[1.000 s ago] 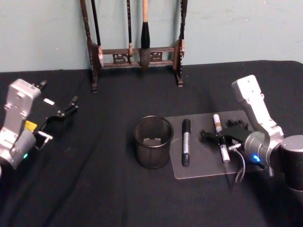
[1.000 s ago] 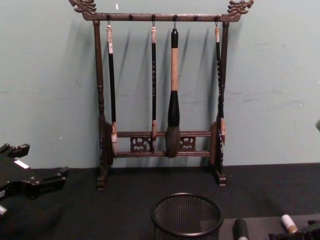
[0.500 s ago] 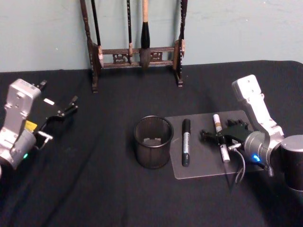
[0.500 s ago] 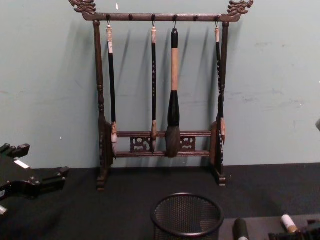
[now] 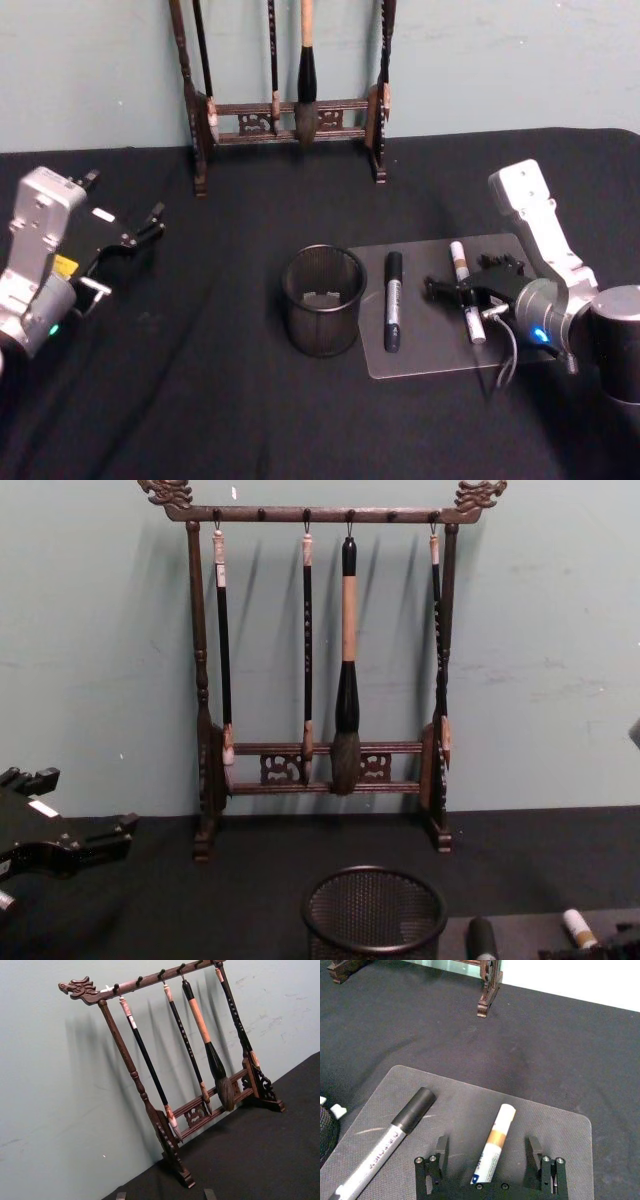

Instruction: Pick up the water-based marker from the table and place it into the pen holder.

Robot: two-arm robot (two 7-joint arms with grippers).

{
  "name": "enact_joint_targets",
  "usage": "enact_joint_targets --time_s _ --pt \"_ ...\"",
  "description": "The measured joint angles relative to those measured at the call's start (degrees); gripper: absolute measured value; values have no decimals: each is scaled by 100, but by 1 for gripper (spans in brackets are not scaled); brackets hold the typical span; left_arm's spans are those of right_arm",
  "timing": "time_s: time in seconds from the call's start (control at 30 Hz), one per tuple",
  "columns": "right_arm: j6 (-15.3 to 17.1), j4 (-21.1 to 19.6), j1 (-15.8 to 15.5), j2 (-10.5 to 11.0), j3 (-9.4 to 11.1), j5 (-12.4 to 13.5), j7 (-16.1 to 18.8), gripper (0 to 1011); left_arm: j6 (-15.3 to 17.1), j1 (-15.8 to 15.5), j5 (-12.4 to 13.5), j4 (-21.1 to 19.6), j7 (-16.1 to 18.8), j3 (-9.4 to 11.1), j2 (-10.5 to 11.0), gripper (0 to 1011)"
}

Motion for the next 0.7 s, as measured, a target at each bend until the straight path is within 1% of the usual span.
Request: enact_joint_targets --time_s 0.4,0.47,0.5,0.53,0.6,0.63,0.7 --pt "0 3 -2 5 0 7 -1 1003 0 0 0 0 0 0 0 1001" --pt "0 2 -2 6 0 9 -1 982 0 0 0 0 0 0 0 1001" --pt "0 3 -2 6 0 9 -2 945 0 0 0 0 0 0 0 1001" --pt "0 2 -2 6 0 10 -2 945 0 0 0 0 0 0 0 1001" --pt "-1 2 -2 6 0 10 -3 905 0 0 0 0 0 0 0 1001" --pt "-1 2 -2 6 0 11 -3 860 0 0 0 0 0 0 0 1001" --pt "-2 2 -2 6 -1 12 -3 827 0 0 0 0 0 0 0 1001"
